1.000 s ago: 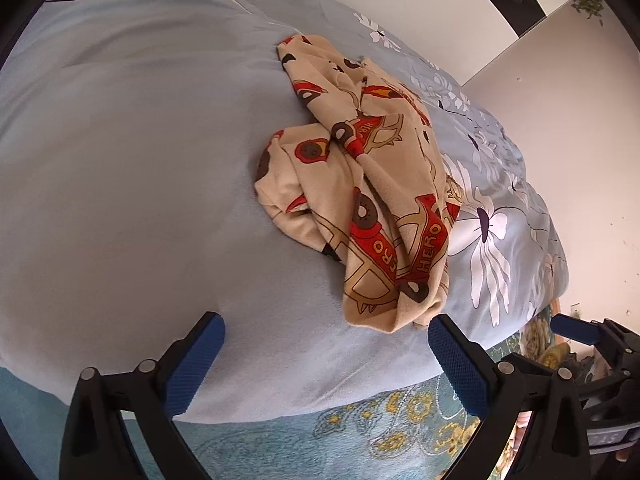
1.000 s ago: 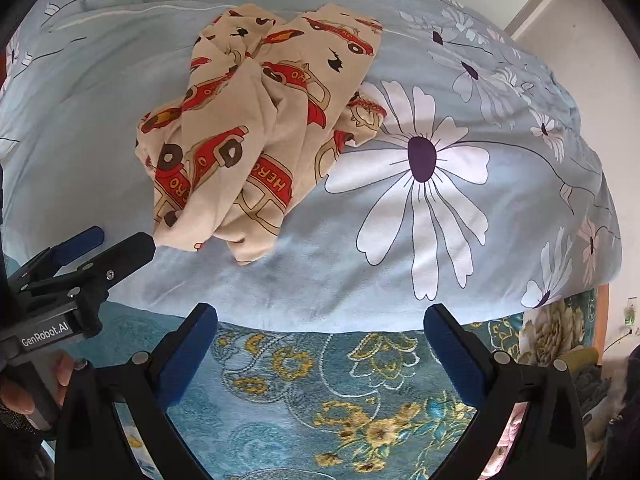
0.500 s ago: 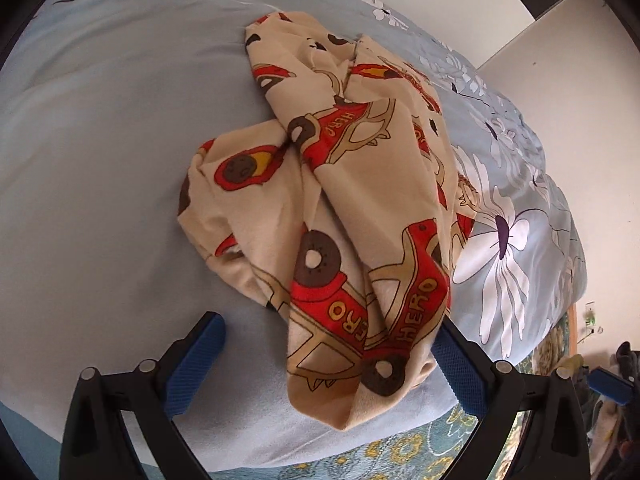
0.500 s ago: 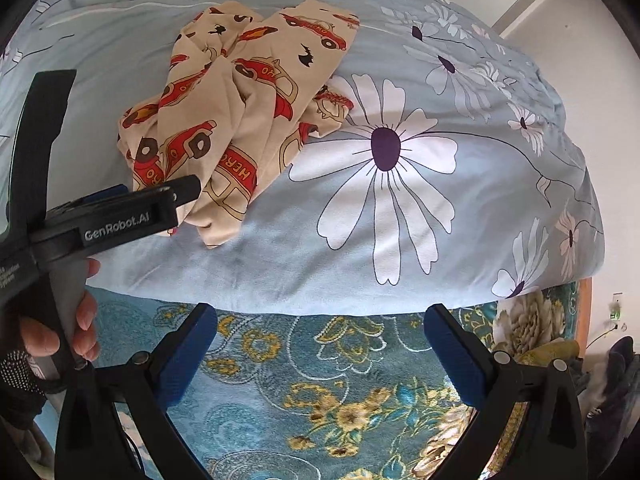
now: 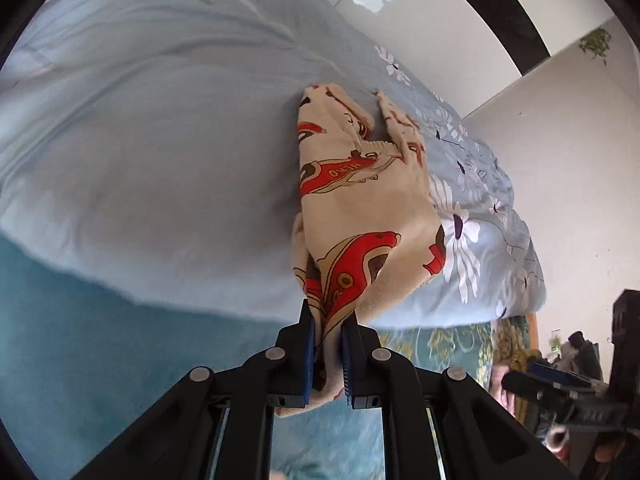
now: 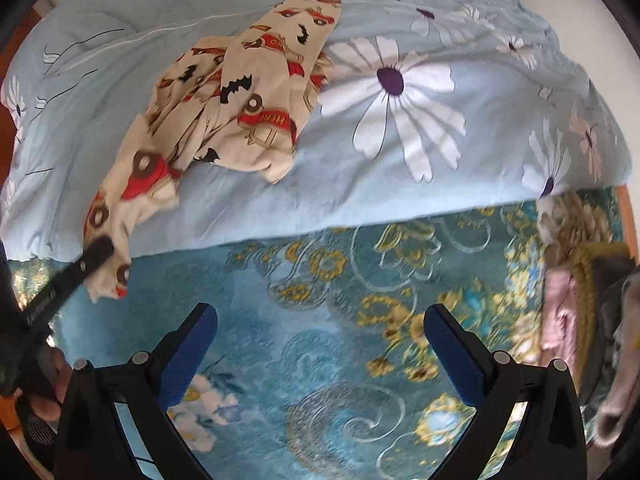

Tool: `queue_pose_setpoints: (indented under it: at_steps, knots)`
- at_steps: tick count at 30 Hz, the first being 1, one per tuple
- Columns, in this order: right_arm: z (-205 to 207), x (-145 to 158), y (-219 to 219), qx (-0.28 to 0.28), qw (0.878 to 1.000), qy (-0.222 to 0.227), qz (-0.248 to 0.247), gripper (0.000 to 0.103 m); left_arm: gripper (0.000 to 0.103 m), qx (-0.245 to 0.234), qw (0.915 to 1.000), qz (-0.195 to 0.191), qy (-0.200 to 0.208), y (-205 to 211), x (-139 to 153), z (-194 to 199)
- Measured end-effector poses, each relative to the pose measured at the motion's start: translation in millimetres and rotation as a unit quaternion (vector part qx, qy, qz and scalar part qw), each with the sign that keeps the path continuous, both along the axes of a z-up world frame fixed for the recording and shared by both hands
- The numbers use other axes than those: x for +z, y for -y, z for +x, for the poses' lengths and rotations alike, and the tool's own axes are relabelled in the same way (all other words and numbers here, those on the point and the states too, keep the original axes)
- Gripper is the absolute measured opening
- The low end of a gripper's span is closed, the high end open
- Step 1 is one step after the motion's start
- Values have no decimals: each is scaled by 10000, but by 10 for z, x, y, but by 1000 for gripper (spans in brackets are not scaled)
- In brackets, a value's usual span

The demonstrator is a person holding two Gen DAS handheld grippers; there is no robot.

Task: Fold clothes
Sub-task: 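Grasp the pants with the left gripper and lift them off the duvet, then lay the pants onto the teal blanket with the left gripper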

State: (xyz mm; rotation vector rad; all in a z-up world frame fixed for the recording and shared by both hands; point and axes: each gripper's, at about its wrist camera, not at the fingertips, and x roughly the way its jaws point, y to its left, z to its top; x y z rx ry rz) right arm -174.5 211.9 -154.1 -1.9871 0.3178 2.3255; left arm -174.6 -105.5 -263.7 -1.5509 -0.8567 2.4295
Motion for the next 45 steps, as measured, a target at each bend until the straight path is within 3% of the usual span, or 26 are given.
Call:
queue_pose_setpoints:
  at_steps: [4,6,9,11,14,18,22,26,29,32,36,39,42,45]
  knots:
    - [620,-153,131,-548,9925,286,-1053,103,12,26,9967,-137,795,306,-213,1157]
    - [911,-179,299,-540,9902,453,-1209,103,12,29,9914,-237,1286,451,-297,1757]
    - [1249,-95,473,-302,9897,548,-1288,103,12,304,9802,-31,1956,683,-329,2589]
    - [1447,8,589,-158,9894,560,-1331,103,12,608,9735,85,2205,811,-256,3074]
    - [1697,216,714,-4,9886,462,-1431,103,12,988,9672,-76,2340,950,19,3602]
    - [1990,536,764,88,9870,187,-1592,103,11,2051,9623,-223,1772,1483,676,4100]
    - [2316,786,690,115,9837,-77,-1795,103,10,2730,9593,-483,534,2145,1736,4159]
    - [2605,921,494,105,9812,-283,-1906,103,8,2516,9625,-746,-681,2178,2787,3992]
    - [2827,894,175,-110,9791,-319,-2007,103,8,2037,9703,-801,-1031,1726,3119,3890]
    - [3049,861,-152,-333,9764,-350,-2107,103,8,1543,9828,-458,-907,1040,3000,3768]
    - [3345,816,-588,-631,9718,-390,-2238,103,8,824,9963,-259,-14,104,2406,3533]
    - [3568,783,-914,-853,9677,-420,-2335,103,8,317,9964,-327,718,-599,2011,3459]
    - [3800,717,-1236,-1095,9635,-412,-2410,103,8,122,9901,-309,1360,-1068,1678,3439]
    - [4056,569,-1546,-1384,9595,-311,-2432,103,8,38,9859,-167,1666,-1388,1503,3432]
